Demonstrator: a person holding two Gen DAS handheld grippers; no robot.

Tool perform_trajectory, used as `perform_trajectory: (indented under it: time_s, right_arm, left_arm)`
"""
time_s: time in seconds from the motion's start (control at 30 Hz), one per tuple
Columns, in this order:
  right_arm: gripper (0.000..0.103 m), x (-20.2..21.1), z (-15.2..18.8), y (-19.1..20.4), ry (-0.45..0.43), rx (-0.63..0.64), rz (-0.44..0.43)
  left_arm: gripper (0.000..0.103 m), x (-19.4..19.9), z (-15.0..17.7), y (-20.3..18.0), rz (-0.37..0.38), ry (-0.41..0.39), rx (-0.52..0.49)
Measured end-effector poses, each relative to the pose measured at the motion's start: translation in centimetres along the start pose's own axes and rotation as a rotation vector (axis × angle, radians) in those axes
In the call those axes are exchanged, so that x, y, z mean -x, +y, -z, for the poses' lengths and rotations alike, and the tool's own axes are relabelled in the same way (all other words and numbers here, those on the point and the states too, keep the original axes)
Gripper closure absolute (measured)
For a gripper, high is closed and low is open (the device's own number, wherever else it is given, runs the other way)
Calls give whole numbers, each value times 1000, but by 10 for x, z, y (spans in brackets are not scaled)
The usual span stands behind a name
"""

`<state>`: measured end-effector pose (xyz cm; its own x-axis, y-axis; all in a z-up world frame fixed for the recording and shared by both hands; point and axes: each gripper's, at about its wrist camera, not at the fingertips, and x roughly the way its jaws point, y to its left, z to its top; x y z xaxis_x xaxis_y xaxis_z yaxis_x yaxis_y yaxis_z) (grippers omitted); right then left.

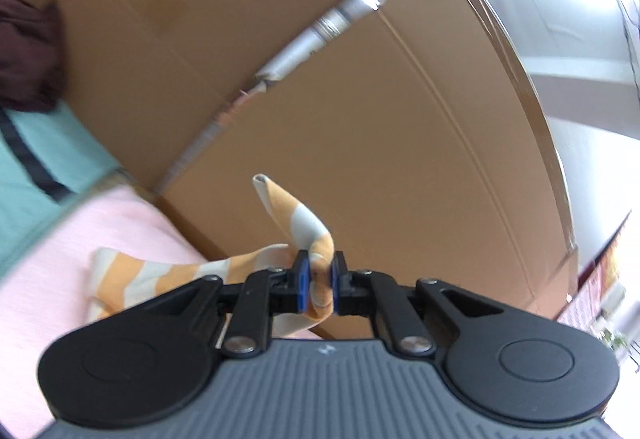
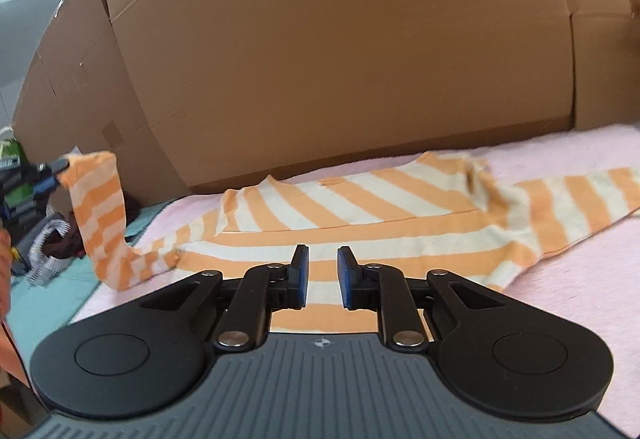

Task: Fold clothes
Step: 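Carry the sleeve cuff over the shirt body with the left gripper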

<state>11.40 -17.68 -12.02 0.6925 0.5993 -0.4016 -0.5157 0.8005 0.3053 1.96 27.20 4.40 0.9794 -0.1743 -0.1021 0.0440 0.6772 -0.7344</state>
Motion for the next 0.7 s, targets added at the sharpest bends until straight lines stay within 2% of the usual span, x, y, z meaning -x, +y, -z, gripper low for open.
perform_trajectory:
  time_s: [0.07,0.17,0.2,0.27,0.33,0.4,0.47,0.6,0.67,0.7]
  right_arm:
    - [82,5,1,-5,-6,44,10]
    - [69,10,5,-21,48,107,45]
    - [69,11,8,-29,94,120,34]
    - [69,24,13,-48,170,95,-45]
    - [69,52,22,-56,210,82,-160]
    - [66,78,36,-59,221,59,-231]
    - [46,93,50,-56,231,2,-272]
    - [50,106,75,-36,230,-113,-344]
    - [50,109,79,-12,176,-18,-352]
    - [50,109,82,1,155,52,-330]
  left_arm:
    - [99,-22,13,-11,31,31,3]
    - [99,-45,31,-22,55,78,22]
    - [99,-49,37,-25,58,87,17]
    - [99,-54,47,-28,59,102,7]
    - [99,-56,56,-27,63,111,16]
    - [99,-56,65,-25,66,119,26]
    - [99,-57,74,-24,60,133,21]
    - [99,-56,88,-22,52,169,16]
    - [99,-55,94,-25,39,174,-17]
    - [99,-54,97,-27,33,176,-35]
